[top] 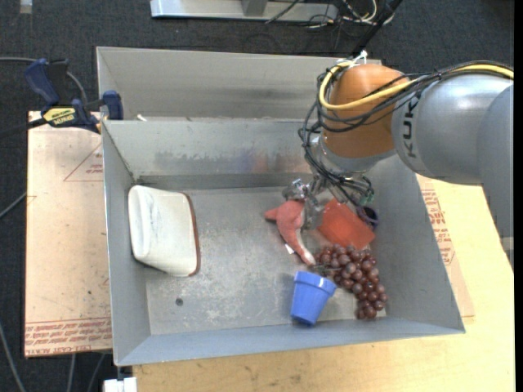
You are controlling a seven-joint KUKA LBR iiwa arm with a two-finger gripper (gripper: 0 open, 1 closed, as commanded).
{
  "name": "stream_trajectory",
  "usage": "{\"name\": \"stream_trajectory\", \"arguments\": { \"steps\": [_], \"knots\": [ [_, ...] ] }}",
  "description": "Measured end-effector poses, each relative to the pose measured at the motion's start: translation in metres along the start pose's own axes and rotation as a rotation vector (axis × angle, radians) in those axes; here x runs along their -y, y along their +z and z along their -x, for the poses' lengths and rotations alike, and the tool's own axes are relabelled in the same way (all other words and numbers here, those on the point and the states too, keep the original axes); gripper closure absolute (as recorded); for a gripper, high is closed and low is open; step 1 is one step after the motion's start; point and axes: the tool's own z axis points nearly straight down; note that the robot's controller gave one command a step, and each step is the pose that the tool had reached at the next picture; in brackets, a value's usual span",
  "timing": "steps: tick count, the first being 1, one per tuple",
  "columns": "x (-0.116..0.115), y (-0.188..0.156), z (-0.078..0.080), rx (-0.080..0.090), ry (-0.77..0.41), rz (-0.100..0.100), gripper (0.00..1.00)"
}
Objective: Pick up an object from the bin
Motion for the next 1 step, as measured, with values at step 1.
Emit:
{"name": "stream_trajectory", "arguments": {
  "steps": [1],
  "knots": [
    [0.0, 0.0, 0.0, 0.0, 0.0, 0.0, 1.0]
  ]
}}
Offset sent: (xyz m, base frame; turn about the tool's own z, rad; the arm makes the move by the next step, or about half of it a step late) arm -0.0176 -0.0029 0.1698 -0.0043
